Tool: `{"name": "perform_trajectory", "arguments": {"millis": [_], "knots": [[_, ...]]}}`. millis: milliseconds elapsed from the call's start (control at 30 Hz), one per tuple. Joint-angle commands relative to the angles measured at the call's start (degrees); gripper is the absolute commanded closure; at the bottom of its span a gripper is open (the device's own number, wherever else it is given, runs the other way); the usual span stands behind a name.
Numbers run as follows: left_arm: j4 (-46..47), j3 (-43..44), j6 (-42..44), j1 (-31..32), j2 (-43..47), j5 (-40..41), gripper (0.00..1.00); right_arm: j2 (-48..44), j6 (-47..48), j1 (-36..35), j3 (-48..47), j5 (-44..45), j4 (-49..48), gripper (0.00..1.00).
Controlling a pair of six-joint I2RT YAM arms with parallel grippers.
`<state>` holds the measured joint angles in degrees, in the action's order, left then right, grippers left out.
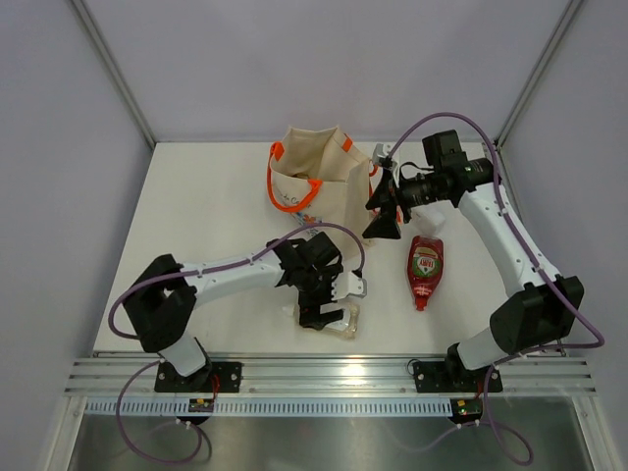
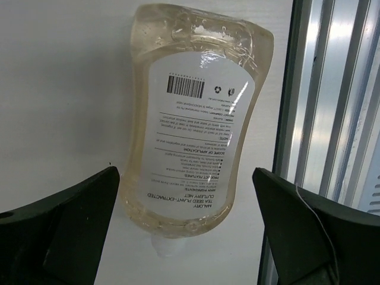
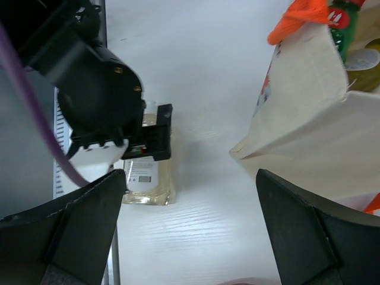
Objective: Place the personal care products into the canvas bag
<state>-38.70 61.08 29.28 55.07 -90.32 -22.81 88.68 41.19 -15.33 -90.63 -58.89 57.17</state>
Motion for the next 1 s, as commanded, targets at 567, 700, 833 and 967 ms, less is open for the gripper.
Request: {"name": "perform_trajectory", "arguments": {"millis": [567, 700, 833, 967], "knots": [[-3.7, 14.8, -12.4, 1.8, -26.7, 13.7, 0.56, -16.0, -9.5, 1.7, 6.5, -3.2, -6.8, 0.01], [0.2, 11.8, -18.9, 1.8, -24.7, 22.4, 0.81, -17.5, -12.8, 3.1, 6.0, 0.0, -9.3, 0.01], [3.2, 8.7, -24.2, 1.9, -22.6, 30.7, 0.84, -18.5, -17.3, 5.0, 5.3, 2.6, -13.0, 0.01], [4.8, 7.5, -26.4, 3.2, -22.1, 33.3, 0.44, -19.0, -19.6, 5.7, 4.7, 3.3, -15.1, 0.00]]}}
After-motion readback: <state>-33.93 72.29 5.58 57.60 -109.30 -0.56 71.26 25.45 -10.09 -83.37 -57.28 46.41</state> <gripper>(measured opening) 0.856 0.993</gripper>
